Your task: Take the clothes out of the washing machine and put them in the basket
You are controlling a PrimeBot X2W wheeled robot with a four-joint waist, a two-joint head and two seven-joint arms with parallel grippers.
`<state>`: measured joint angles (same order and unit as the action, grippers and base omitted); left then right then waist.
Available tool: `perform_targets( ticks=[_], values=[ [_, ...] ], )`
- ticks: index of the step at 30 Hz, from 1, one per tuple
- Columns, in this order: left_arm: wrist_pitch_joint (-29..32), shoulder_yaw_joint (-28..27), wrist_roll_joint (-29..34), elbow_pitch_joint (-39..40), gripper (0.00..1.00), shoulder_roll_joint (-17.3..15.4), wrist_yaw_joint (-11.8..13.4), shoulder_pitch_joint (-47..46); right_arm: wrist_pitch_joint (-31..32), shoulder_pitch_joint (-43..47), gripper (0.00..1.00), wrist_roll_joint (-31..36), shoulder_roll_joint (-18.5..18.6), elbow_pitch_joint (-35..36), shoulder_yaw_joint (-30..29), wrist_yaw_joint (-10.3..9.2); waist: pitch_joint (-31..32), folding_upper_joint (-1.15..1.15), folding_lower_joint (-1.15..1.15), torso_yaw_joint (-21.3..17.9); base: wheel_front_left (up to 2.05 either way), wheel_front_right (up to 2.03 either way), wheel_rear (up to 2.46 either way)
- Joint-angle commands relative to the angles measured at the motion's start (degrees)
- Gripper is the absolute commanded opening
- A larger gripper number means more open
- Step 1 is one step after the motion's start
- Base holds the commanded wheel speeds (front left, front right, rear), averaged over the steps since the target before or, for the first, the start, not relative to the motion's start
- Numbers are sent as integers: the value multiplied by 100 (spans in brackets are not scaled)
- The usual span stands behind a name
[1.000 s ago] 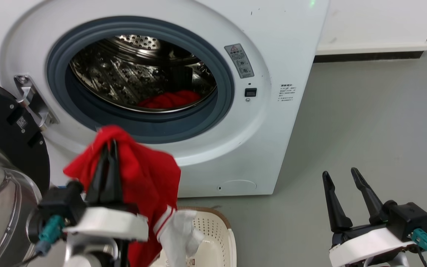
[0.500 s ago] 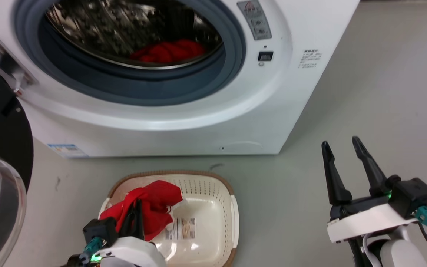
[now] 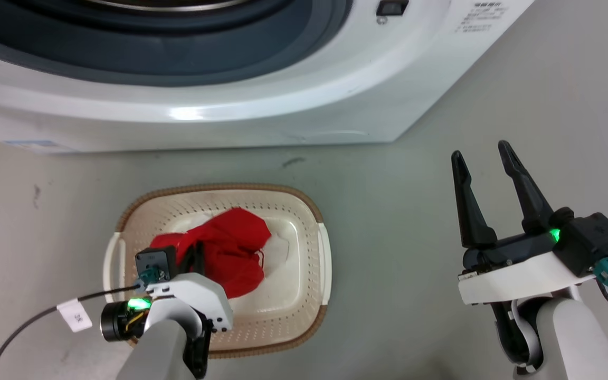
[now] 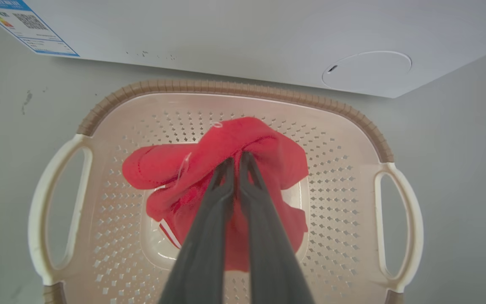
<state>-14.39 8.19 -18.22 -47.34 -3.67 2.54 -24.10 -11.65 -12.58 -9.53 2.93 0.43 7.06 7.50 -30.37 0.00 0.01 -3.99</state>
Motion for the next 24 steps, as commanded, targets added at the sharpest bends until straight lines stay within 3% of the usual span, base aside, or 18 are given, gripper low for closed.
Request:
perform_targets(
  ticks=[1,14,24],
  values=[
    [-50,-20,39,-228,0,-49,19,-205,-54,-132,100,-22,-9,1,19,-2,-396,0,-1,-183,0,0,0],
    [-86,-184,-7,-1858,0,-89,43,-1318,-212,-463,100,-107,-10,-145,176,-2,-1153,0,-1,-354,0,0,0],
    [-73,-126,-22,-2466,0,-103,-4,-1444,-301,-565,100,-146,-9,-344,207,-2,-1154,0,-1,-389,0,0,0]
  ],
)
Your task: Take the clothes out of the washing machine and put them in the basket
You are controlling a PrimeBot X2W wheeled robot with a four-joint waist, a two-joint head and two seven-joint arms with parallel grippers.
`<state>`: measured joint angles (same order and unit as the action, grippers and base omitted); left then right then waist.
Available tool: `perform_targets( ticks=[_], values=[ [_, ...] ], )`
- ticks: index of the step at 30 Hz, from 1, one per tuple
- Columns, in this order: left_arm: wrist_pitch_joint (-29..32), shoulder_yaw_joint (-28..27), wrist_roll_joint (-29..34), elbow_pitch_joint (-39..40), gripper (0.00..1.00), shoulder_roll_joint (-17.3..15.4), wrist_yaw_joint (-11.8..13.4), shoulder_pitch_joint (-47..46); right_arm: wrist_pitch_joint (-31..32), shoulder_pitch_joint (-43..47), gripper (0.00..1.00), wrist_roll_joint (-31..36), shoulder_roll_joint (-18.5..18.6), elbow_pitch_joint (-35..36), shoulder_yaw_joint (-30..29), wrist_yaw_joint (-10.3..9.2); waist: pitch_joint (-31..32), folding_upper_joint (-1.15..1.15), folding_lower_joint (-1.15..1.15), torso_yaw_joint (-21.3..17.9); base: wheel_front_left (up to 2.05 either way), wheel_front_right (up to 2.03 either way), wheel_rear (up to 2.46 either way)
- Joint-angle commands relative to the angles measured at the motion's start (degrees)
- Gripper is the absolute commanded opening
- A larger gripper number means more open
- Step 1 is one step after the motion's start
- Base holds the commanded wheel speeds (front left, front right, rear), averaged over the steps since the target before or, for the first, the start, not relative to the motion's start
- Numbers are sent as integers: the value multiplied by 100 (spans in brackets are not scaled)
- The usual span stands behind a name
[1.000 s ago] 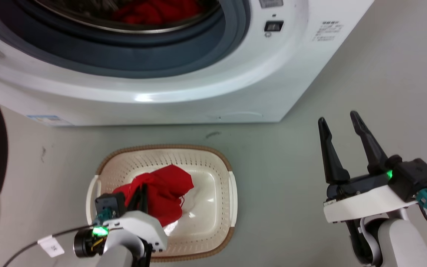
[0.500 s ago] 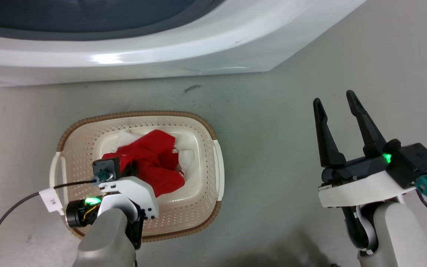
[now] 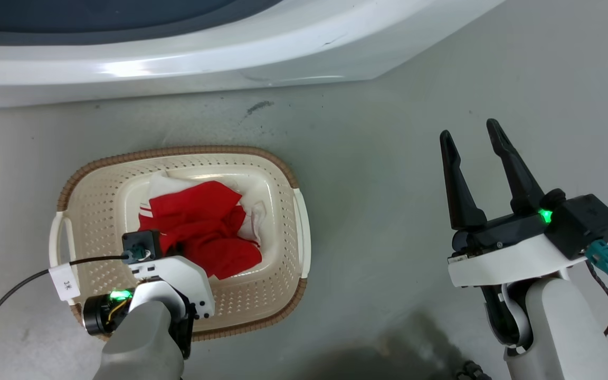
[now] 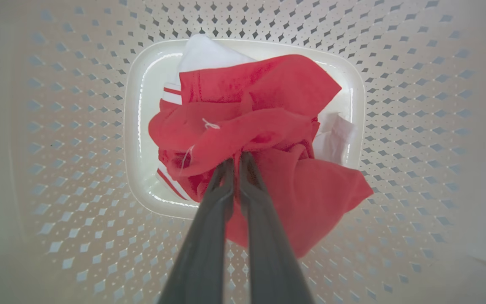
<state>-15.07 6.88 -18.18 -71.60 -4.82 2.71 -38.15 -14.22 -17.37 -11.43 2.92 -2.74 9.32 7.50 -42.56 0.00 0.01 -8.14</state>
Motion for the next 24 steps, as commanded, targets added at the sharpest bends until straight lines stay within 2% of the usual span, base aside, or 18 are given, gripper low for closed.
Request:
perform_targets(
  ticks=[1,2,3,11,19,24],
  values=[
    [8,11,-47,-67,16,36,-50,-8,-47,-64,100,22,-8,-78,-26,-2,144,0,-1,46,0,0,0],
    [2,4,-75,-89,66,52,-58,27,-52,-39,100,28,-8,-118,-39,-2,231,0,-1,72,0,0,0],
    [1,35,-56,-112,100,70,-73,67,-55,-15,100,82,-8,-157,-61,-2,326,0,-1,101,0,0,0],
    [-15,107,-134,-61,100,153,-212,393,-26,275,100,178,-7,-336,-165,-2,1235,0,-1,285,0,0,0],
    [-13,57,50,1279,100,181,-129,1330,107,789,100,330,-6,-310,-444,-2,2327,0,-1,409,0,0,0],
    [-13,-61,192,2216,100,193,-119,1932,256,1138,100,417,-7,-158,-639,-2,2773,0,-1,487,0,0,0]
  ],
)
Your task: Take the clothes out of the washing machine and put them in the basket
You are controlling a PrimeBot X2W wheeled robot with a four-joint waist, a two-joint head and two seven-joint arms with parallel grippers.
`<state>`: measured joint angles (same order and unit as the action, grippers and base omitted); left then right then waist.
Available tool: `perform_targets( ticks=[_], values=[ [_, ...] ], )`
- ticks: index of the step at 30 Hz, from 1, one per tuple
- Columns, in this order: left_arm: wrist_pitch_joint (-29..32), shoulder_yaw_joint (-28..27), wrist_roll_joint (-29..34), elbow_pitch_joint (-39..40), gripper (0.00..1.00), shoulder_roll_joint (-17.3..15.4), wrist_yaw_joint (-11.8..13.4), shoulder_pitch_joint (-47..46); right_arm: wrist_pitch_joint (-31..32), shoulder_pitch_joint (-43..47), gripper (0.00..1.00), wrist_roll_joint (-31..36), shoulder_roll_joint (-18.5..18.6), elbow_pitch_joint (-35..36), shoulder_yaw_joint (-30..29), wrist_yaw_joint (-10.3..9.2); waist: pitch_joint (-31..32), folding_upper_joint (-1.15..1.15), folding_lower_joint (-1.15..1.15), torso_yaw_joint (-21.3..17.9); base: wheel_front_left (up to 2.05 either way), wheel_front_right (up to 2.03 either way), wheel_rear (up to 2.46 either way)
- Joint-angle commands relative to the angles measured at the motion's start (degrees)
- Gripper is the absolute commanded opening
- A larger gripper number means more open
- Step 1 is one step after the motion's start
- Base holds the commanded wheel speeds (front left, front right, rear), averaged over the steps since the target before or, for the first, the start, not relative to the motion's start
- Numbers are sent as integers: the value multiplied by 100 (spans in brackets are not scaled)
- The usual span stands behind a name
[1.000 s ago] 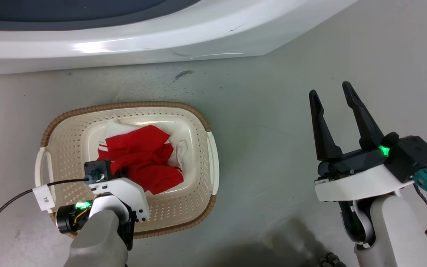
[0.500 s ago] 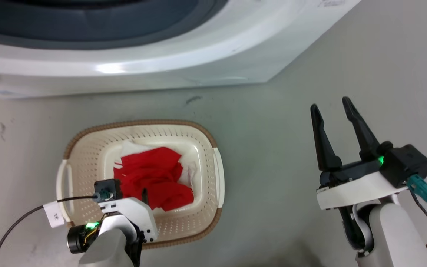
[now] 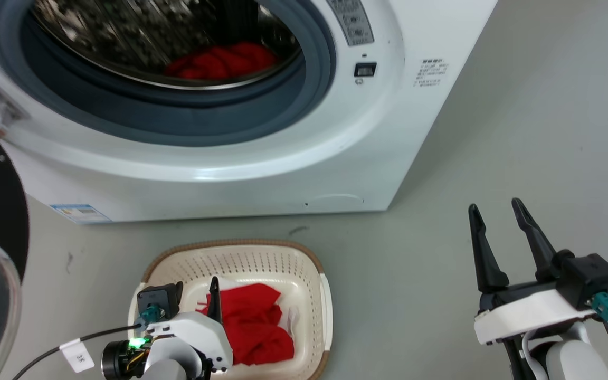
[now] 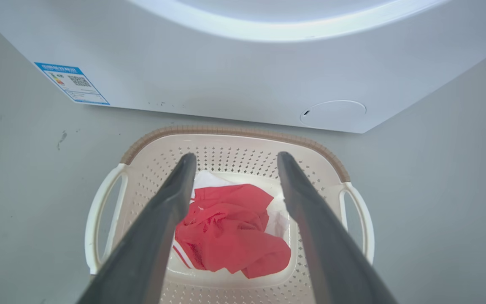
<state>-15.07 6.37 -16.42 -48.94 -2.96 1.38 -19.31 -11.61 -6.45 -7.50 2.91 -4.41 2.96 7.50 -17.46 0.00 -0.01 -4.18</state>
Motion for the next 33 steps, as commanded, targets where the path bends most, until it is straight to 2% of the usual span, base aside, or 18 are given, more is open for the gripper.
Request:
perform_targets(
  ticks=[1,2,11,20,25,33],
  values=[
    [-13,-29,46,144,100,4,14,129,13,90,100,43,-6,53,-27,-2,330,0,1,100,0,0,0],
    [-14,-37,82,528,100,8,21,291,77,187,100,87,-7,152,-56,-2,450,0,1,118,0,0,0],
    [-14,25,245,2036,100,7,125,712,328,532,100,185,-6,482,-181,-2,857,0,1,226,0,0,0],
    [-14,124,465,3153,100,8,226,497,447,520,100,154,-6,787,-379,-2,768,0,1,318,0,0,0],
    [-14,48,508,3047,100,7,151,37,433,382,100,120,-7,842,-377,-2,567,0,1,324,0,0,0],
    [-14,-133,587,2071,100,-170,-118,-1176,369,111,100,48,-6,945,-127,-2,-31,0,1,139,0,0,0]
  ],
)
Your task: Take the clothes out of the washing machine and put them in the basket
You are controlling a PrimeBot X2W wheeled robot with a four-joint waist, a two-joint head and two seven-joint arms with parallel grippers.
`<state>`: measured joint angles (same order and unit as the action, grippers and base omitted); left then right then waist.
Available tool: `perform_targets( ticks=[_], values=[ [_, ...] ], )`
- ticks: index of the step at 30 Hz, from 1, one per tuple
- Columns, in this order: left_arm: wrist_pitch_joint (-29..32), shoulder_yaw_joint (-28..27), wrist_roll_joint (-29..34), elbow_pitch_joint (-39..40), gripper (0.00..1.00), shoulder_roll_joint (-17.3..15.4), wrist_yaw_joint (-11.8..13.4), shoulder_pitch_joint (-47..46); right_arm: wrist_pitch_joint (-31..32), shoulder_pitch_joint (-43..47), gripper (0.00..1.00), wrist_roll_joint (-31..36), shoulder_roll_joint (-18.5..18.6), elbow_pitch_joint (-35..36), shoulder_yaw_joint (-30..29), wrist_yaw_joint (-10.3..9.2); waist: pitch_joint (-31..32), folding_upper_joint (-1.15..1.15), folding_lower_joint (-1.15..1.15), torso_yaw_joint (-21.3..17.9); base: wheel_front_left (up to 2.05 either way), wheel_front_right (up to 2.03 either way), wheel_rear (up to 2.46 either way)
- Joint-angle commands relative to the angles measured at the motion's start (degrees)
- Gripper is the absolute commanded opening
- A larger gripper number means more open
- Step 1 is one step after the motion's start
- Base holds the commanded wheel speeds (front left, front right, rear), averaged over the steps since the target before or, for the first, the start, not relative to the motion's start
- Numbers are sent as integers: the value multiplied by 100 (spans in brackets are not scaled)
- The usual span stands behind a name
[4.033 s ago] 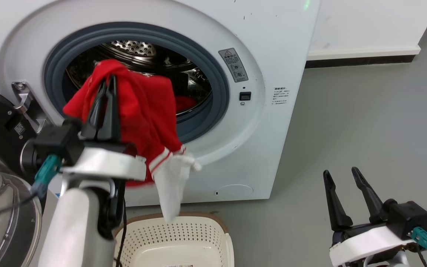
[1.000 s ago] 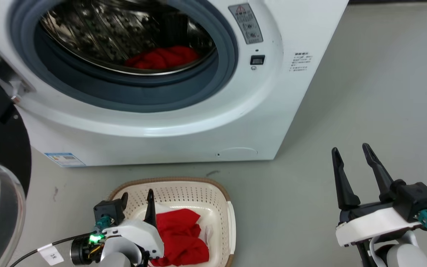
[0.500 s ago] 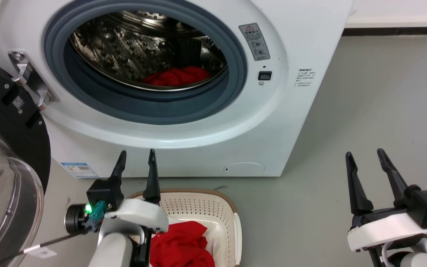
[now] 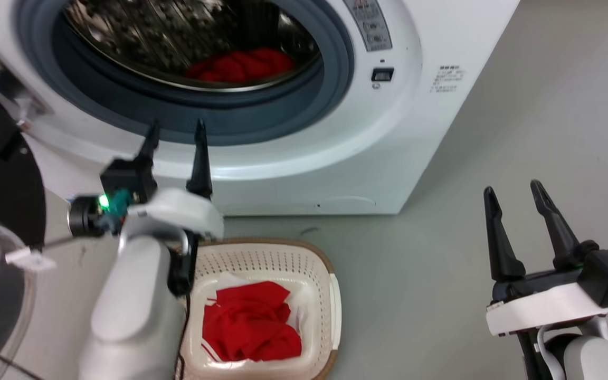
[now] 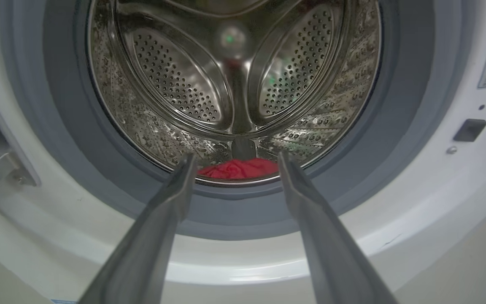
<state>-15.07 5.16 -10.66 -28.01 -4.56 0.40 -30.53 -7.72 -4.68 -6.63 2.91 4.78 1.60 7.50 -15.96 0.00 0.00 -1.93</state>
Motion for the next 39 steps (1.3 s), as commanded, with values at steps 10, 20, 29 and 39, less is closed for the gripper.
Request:
perform_targets(
  ticks=[10,20,29,39],
  values=[
    [111,-9,66,-1711,100,-400,-272,-2167,-247,-402,100,-206,-7,-31,293,-2,-1233,0,0,-427,0,0,0],
    [729,27,190,-2967,100,-1010,-224,-3893,-543,-802,100,-538,-7,-348,688,-3,-1999,0,0,-1044,0,0,0],
    [1478,187,316,-3674,100,-1543,-346,-4968,-708,-1005,100,-864,-9,-576,986,-2,-2475,0,0,-1554,0,0,0],
    [2792,416,455,-4246,100,-2086,-480,-5841,-755,-1021,100,-1229,-9,-595,1427,-3,-2833,0,0,-2005,0,0,0]
  ],
)
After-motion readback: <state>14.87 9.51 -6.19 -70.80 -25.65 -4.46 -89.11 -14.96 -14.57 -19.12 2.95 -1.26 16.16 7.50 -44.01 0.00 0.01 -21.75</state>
